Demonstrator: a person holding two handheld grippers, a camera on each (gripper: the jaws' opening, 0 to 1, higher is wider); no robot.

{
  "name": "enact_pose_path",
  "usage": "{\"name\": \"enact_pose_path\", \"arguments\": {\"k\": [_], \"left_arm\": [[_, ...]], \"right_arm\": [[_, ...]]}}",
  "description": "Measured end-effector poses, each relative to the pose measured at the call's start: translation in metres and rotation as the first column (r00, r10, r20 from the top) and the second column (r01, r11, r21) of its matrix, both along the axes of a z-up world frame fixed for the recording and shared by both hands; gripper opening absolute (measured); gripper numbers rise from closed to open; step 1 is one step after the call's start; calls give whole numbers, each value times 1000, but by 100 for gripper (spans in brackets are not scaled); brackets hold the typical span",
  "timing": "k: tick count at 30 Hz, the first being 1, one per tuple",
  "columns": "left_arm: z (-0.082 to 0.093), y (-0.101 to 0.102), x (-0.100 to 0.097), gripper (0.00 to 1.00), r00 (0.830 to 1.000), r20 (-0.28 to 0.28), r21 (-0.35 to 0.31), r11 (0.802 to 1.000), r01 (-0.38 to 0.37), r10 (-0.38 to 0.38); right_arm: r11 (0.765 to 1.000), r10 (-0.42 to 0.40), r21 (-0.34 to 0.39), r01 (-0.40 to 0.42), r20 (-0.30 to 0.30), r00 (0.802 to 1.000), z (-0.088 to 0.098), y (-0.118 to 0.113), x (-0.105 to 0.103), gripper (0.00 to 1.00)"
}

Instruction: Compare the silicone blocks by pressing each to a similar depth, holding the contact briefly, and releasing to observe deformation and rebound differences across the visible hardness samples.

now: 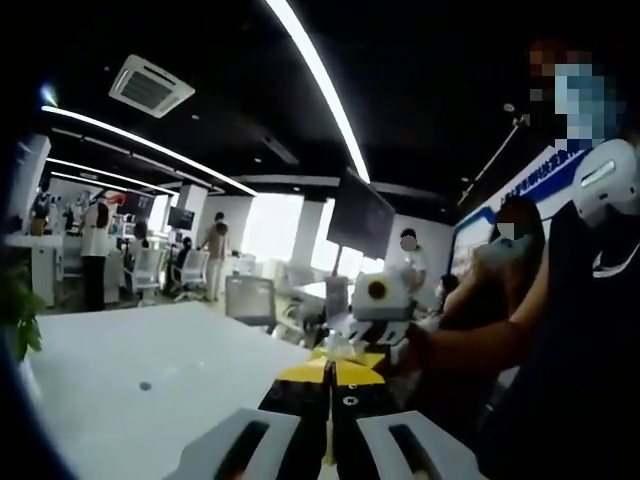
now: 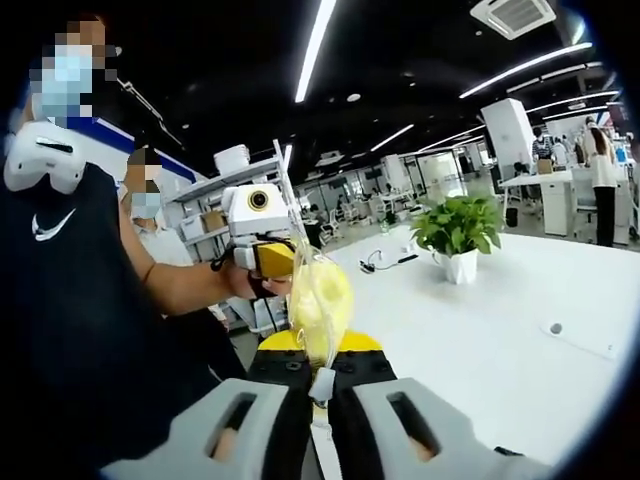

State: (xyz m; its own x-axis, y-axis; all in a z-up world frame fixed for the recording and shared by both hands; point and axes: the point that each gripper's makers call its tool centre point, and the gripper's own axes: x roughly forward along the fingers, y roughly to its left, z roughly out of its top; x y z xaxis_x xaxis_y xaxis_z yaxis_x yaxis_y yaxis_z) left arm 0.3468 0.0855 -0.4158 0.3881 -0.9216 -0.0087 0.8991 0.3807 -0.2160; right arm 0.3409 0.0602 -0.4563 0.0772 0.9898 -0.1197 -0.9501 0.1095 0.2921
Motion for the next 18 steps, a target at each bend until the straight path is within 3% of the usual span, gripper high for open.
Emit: {"name": "enact_pose_path", "arguments": {"k": [9, 12, 14, 15, 18], "left_arm": [[8, 1, -1, 0, 1000, 3, -15, 1000, -11, 11], [19, 0, -5, 0, 1000, 7, -45, 999, -8, 8], [23, 0, -5, 0, 1000, 10, -43, 999, -12, 12], [24, 0, -4, 0, 1000, 7, -41, 999, -13, 14], [27, 1, -3, 0, 1000, 8, -45, 999, -12, 12]], "right_arm": [[999, 17, 27, -18, 22, 1000, 8, 1, -5, 1], [997, -13, 82, 4, 99, 995, 18, 1, -1, 4], [997, -23, 78, 15, 107, 994, 20, 0, 0, 5], [997, -37, 79, 26, 140, 989, 22, 1, 3, 6], [996, -43, 78, 33, 130, 991, 22, 2, 6, 9]]}}
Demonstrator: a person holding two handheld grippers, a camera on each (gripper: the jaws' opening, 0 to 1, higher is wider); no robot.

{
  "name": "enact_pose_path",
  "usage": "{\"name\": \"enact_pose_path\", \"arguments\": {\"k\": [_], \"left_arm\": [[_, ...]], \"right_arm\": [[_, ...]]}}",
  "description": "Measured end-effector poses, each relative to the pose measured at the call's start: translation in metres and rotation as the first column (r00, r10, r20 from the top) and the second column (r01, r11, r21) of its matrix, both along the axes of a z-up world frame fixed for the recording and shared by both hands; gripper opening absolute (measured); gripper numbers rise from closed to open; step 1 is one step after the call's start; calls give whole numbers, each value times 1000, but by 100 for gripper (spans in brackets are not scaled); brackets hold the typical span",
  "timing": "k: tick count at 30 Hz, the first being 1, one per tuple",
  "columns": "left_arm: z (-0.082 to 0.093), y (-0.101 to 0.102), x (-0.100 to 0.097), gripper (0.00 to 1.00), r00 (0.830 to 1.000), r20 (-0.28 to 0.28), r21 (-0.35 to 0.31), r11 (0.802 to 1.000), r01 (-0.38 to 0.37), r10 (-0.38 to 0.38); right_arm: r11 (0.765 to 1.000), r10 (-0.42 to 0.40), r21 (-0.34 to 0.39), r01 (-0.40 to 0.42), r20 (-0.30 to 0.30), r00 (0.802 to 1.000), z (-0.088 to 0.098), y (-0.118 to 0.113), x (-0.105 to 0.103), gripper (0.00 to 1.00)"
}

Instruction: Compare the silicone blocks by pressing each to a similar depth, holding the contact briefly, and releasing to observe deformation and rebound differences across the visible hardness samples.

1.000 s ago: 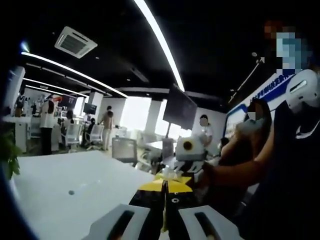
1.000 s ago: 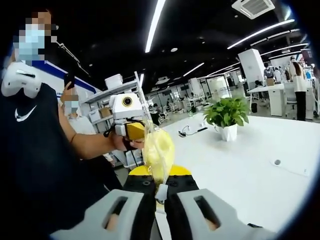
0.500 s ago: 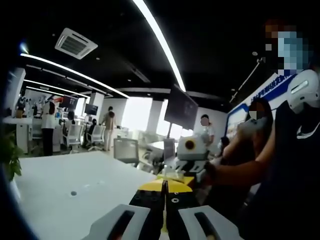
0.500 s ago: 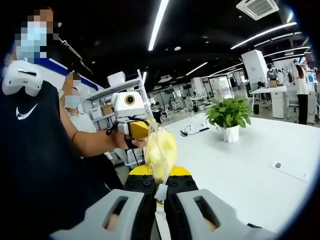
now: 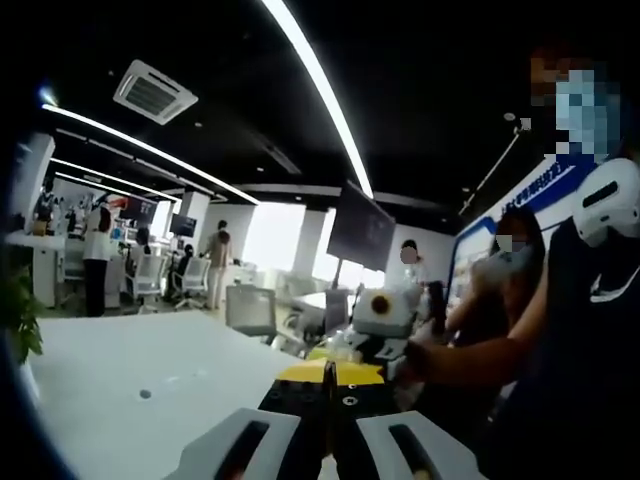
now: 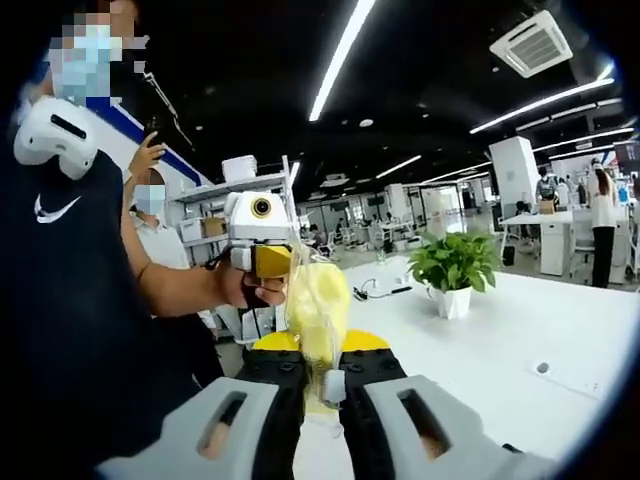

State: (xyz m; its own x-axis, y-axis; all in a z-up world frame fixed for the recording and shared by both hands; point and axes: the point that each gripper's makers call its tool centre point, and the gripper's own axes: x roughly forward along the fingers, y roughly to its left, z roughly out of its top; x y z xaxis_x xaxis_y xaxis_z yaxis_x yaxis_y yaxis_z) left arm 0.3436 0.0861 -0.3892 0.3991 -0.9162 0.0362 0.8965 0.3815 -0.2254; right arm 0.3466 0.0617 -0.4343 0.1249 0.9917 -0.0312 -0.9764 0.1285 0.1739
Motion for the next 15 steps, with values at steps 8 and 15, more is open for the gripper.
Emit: {"name": "enact_pose_path", "arguments": {"k": [8, 15], "left_arm": [[0, 4, 6, 0, 1000, -9, -11, 1000, -13, 13], [-3, 9, 9, 0, 999, -26, -22, 999, -25, 24]], "right_arm": [[987, -158, 23, 157, 55, 986, 1, -6, 29, 71], [981, -162, 102, 163, -15, 987, 12, -22, 30, 97]]}}
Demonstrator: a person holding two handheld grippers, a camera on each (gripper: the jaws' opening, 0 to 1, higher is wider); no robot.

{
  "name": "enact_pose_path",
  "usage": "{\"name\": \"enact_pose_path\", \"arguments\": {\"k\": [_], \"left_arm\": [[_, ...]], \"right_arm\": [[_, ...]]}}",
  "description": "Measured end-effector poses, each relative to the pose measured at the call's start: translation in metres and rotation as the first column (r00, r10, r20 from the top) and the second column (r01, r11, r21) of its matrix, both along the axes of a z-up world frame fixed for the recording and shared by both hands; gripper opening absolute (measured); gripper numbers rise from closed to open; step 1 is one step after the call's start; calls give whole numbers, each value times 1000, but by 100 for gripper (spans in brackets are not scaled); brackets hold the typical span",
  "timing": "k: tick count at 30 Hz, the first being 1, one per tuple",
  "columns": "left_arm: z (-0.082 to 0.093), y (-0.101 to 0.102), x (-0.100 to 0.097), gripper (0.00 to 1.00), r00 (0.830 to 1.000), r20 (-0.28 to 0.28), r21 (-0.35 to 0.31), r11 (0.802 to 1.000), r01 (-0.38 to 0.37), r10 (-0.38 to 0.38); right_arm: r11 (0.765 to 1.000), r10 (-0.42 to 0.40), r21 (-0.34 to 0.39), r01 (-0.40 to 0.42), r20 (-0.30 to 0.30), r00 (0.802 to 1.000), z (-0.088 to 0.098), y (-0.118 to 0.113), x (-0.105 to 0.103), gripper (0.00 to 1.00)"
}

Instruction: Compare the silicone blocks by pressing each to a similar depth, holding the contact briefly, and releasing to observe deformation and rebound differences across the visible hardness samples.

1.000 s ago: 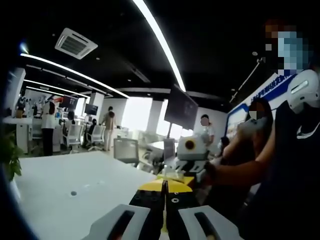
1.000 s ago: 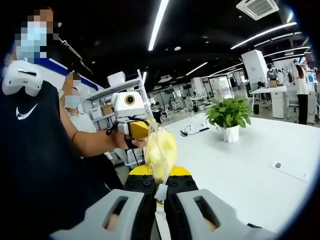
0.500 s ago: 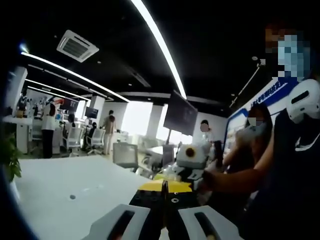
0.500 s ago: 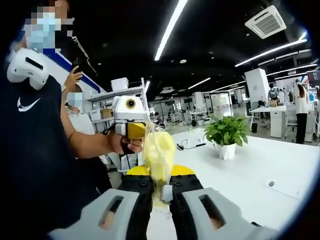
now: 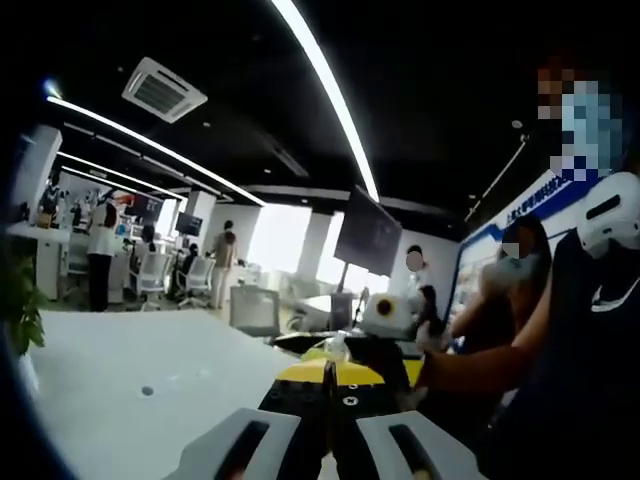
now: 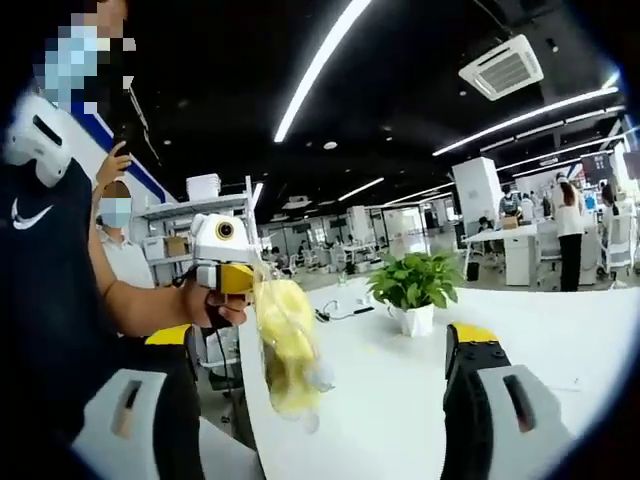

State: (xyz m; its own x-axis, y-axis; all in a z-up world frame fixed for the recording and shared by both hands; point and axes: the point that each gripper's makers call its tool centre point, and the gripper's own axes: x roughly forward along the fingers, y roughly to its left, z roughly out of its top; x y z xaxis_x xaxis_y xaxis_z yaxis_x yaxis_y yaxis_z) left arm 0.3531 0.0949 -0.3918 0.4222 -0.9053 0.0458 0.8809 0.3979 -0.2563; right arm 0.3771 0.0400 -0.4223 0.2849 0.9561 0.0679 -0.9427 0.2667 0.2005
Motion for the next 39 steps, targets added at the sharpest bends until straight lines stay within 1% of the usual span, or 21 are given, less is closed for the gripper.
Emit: {"name": "enact_pose_path", "arguments": {"k": [3, 6, 8, 11, 12, 15, 19, 24, 26, 29, 30, 31, 32, 34, 38, 39], "left_arm": [[0, 1, -2, 0, 1000, 5, 5, 1000, 5, -5], [-1, 3, -1, 0, 1000, 3, 3, 1000, 2, -2], [-1, 4, -1, 0, 1000, 0, 1, 1000, 1, -1], [-2, 4, 0, 0, 1000, -6, -2, 1000, -5, 5], [-3, 4, 1, 0, 1000, -9, -3, 1000, -7, 7], [-8, 7, 7, 0, 999, -37, -15, 1000, -25, 24], [-16, 7, 12, 0, 997, -71, -33, 999, -41, 39], [-25, 8, 17, 0, 991, -128, -63, 996, -57, 48], [-28, 8, 18, 0, 990, -135, -62, 996, -59, 50], [-34, 10, 21, 0, 987, -146, -61, 995, -74, 64], [-35, 11, 22, 0, 984, -167, -71, 994, -78, 65], [-38, 12, 23, 0, 982, -180, -81, 993, -80, 65], [-39, 13, 24, 0, 981, -181, -84, 993, -86, 70], [-43, 14, 26, 0, 978, -194, -84, 992, -93, 75], [-53, 17, 28, 0, 971, -223, -88, 991, -104, 83], [-55, 17, 29, 0, 970, -230, -91, 990, -107, 83]], "right_arm": [[999, -25, -37, 26, 19, 1000, -4, -3, 3, 97], [998, -41, -48, 43, 27, 999, -5, -8, 6, 97], [996, -55, -74, 58, 43, 998, -7, -11, 8, 97], [993, -68, -90, 72, 52, 996, -10, -16, 9, 97], [992, -78, -96, 84, 64, 995, -11, -19, 10, 97], [985, -115, -119, 126, 90, 989, -19, -30, 13, 97], [977, -162, -124, 172, 84, 983, -31, -48, 15, 97], [958, -252, -131, 257, 51, 966, -52, -76, 14, 97], [947, -284, -144, 288, 43, 958, -60, -88, 13, 97], [919, -339, -185, 348, 81, 937, -74, -106, 10, 97], [918, -342, -189, 350, 74, 937, -78, -110, 9, 97], [913, -354, -196, 357, 52, 934, -84, -116, 8, 97], [909, -363, -201, 365, 47, 930, -88, -119, 7, 97], [899, -376, -219, 379, 59, 925, -94, -125, 5, 97], [874, -401, -267, 405, 72, 913, -114, -136, 1, 97], [874, -402, -268, 405, 71, 913, -117, -136, 0, 97]]}}
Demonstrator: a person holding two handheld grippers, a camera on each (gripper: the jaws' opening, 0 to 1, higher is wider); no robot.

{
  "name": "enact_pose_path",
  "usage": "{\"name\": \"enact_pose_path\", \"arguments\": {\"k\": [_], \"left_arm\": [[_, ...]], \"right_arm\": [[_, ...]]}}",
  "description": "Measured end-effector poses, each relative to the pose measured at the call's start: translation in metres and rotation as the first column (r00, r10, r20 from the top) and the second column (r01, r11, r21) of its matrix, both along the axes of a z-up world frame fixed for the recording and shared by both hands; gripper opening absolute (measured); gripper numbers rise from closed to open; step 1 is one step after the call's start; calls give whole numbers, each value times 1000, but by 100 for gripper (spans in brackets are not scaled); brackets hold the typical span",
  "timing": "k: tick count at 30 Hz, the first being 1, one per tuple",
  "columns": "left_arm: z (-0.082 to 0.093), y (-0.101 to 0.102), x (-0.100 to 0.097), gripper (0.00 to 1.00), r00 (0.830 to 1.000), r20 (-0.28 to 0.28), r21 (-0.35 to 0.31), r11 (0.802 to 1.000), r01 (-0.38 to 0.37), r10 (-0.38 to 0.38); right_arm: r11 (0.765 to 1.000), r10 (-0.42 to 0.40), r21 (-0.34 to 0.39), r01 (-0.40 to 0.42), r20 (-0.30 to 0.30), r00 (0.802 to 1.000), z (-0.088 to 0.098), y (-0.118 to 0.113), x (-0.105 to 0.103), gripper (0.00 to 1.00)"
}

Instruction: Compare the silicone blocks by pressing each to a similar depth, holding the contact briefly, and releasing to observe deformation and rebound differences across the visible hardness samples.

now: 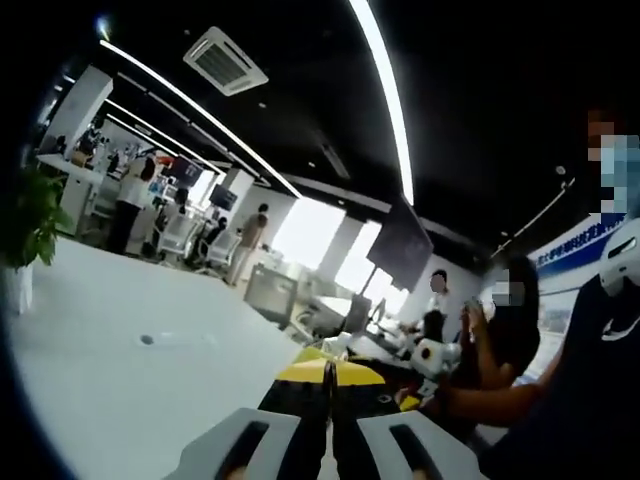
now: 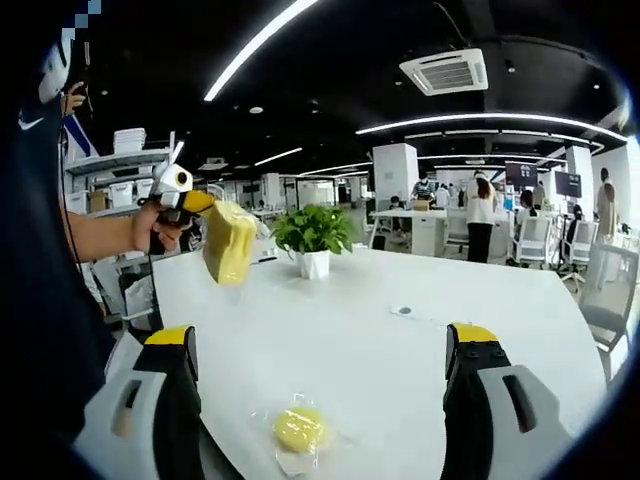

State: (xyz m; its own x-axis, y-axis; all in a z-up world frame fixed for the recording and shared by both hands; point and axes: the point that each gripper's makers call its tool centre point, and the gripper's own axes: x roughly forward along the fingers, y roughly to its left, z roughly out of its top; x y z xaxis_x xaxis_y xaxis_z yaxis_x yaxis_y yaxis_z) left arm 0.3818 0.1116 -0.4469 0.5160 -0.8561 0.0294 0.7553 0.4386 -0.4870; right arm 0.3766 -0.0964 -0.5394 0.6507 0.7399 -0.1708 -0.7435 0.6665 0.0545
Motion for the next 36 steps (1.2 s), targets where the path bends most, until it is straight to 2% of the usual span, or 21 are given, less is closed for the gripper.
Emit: {"name": "enact_pose_path", "arguments": {"k": [1, 9, 12, 14, 16, 20, 26, 32, 36], "left_arm": [[-1, 0, 1, 0, 1000, -7, -3, 1000, -3, 3], [-20, 4, 6, 0, 997, -73, -25, 999, -24, 22], [-33, 6, 8, 0, 993, -115, -42, 998, -38, 33], [-46, 6, 9, 0, 991, -130, -7, 999, -42, 41], [-55, 6, 9, 0, 988, -147, -7, 999, -40, 39], [-73, 8, 10, 0, 980, -190, -12, 998, -61, 57], [-93, 8, 12, 0, 970, -235, -19, 997, -73, 66], [-117, 9, 14, 0, 953, -295, -29, 997, -76, 64], [-133, 9, 12, 0, 945, -322, -12, 998, -69, 62]], "right_arm": [[1000, -7, 7, 7, -16, 1000, -4, -1, -2, 97], [999, -30, -39, 30, -13, 999, -25, -8, -7, 97], [999, -43, -32, 42, -25, 999, -28, -10, -8, 97], [998, -49, -33, 48, -27, 998, -30, -12, -9, 97], [998, -60, -23, 59, -41, 997, -33, -15, -10, 97], [997, -79, -17, 77, -77, 994, -42, -21, -13, 97], [994, -108, -31, 106, -69, 992, -51, -29, -20, 97], [993, -119, -25, 117, -88, 989, -58, -32, -25, 97], [992, -127, -22, 126, -96, 987, -60, -33, -26, 97]]}}
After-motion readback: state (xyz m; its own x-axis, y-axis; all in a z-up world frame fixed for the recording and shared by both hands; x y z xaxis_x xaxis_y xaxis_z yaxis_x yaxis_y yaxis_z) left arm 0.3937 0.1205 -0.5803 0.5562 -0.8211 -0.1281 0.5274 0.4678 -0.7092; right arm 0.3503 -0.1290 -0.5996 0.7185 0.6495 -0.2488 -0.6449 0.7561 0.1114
